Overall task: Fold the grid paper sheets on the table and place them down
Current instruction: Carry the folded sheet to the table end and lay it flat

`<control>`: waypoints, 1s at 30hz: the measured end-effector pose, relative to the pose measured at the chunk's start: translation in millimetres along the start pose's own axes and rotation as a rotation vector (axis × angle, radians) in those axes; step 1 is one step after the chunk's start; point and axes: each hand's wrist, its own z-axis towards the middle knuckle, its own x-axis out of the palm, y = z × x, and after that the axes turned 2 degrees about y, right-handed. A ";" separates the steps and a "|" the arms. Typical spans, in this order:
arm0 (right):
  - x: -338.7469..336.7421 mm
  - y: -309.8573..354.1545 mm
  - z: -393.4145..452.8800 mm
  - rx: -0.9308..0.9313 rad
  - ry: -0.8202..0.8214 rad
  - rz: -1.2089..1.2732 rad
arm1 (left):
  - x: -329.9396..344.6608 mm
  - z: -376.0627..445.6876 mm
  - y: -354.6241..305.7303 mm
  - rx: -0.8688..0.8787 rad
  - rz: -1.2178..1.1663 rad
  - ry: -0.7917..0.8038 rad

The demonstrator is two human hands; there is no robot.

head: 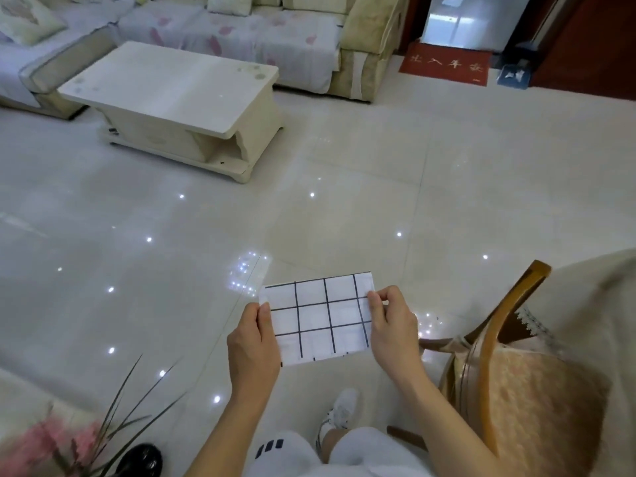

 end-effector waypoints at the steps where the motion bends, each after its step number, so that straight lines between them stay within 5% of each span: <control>1: -3.8 1.0 13.4 0.007 -0.013 0.012 | 7.2 10.9 -8.6 0.007 -0.003 0.010; 19: -48.2 -9.9 161.4 0.200 -0.228 0.103 | 119.5 154.8 -96.1 0.146 0.008 0.235; 30: -67.0 31.0 328.5 0.259 -0.402 0.076 | 208.1 328.1 -173.6 0.271 -0.031 0.382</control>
